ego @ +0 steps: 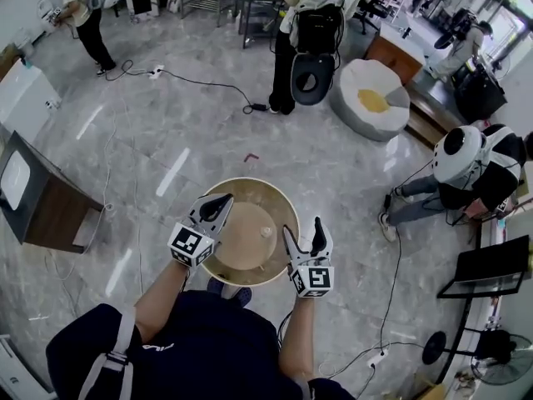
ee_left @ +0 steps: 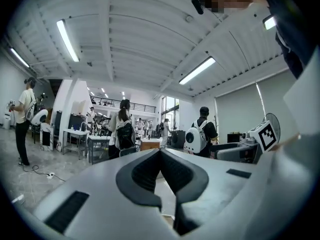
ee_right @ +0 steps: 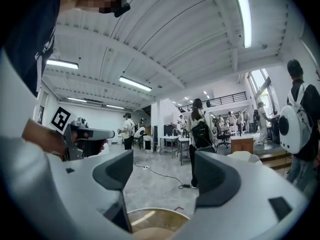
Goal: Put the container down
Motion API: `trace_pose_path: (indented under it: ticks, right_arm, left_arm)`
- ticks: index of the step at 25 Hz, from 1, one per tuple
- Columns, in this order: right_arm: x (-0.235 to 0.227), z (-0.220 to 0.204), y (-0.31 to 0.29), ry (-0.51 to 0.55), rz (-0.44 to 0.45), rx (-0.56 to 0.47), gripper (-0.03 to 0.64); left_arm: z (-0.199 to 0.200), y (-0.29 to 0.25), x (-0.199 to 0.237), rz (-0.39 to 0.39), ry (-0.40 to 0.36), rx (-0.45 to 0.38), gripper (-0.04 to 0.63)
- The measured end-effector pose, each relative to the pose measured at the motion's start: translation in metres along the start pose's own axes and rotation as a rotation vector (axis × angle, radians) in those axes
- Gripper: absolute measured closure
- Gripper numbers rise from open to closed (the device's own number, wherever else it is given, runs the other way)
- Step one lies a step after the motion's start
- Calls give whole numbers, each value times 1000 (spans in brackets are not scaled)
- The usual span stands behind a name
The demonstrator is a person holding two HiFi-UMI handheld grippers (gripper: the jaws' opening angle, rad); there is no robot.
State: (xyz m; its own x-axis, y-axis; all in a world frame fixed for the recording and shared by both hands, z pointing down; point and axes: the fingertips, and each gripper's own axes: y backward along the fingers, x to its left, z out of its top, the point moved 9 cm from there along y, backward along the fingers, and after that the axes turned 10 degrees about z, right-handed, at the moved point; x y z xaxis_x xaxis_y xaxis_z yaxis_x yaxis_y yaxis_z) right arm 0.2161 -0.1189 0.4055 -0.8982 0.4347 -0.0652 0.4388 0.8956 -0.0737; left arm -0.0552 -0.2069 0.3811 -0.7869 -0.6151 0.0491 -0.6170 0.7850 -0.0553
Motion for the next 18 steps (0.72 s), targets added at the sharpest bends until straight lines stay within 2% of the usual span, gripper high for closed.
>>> trace_pose_path:
  ticks: [5, 10, 18]
  right_arm:
    - [9, 16, 3, 12, 2, -46, 250]
    - [11, 23, 5, 58, 18, -49, 250]
    - [11, 23, 21, 54, -1, -57, 250]
  left_arm:
    - [19, 8, -2, -10, -13, -48, 571]
    - [20, 11, -11, -26, 0, -56, 571]
    - [21, 15, -19, -36, -2, -59, 571]
